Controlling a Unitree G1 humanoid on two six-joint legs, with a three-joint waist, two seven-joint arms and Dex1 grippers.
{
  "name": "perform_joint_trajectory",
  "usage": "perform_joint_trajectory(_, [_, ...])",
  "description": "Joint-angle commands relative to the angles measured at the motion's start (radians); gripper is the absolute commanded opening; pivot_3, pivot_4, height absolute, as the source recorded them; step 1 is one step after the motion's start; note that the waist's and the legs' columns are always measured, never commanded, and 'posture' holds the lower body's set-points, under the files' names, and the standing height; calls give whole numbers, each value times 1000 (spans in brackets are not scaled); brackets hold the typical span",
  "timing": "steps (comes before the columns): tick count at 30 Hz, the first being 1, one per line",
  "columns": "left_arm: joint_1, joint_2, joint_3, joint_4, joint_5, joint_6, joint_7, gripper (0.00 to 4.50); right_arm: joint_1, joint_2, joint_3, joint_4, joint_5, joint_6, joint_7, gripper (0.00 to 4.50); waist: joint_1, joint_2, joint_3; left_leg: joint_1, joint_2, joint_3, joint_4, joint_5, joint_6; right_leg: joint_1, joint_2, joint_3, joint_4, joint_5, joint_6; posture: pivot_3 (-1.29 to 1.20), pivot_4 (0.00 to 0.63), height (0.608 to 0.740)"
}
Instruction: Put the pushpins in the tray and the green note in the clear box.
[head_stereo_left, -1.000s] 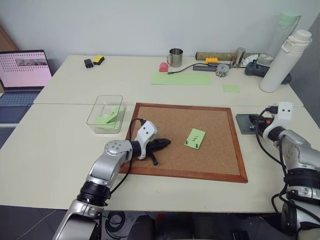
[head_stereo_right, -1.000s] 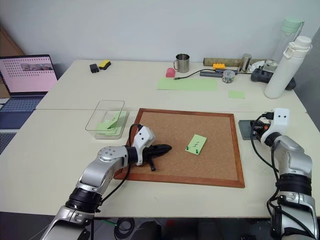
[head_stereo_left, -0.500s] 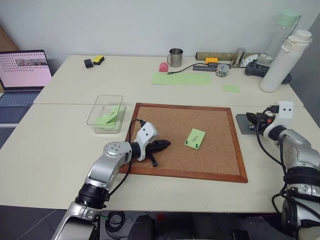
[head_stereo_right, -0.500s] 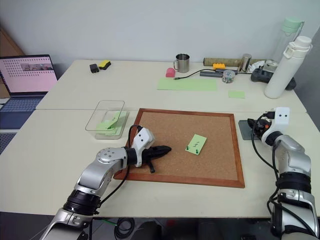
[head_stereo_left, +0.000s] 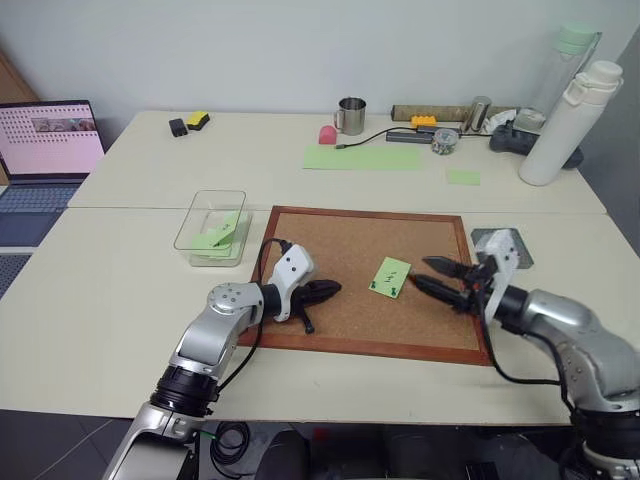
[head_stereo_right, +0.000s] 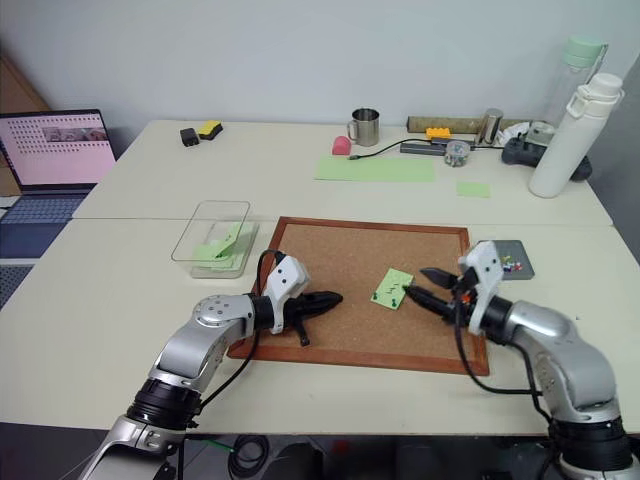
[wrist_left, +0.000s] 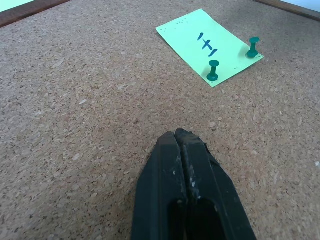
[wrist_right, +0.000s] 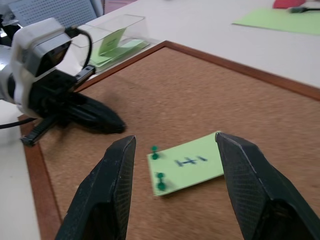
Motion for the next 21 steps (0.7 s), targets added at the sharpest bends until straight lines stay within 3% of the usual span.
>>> perform_joint_trajectory(1, [12, 14, -30, 27, 17, 10, -14, 0, 8, 32, 67, -46, -59, -43, -47, 2626, 0, 0, 0, 0, 0, 0, 0, 0, 0, 0, 0, 0, 0, 0, 0, 0, 150, 740])
perform_joint_trajectory(21, [12, 9, -25, 13, 16, 25, -1, 0, -37, 98, 146, 94, -190, -102, -97, 2626, 0, 0, 0, 0, 0, 0, 0, 0, 0, 0, 0, 0, 0, 0, 0, 0, 150, 740])
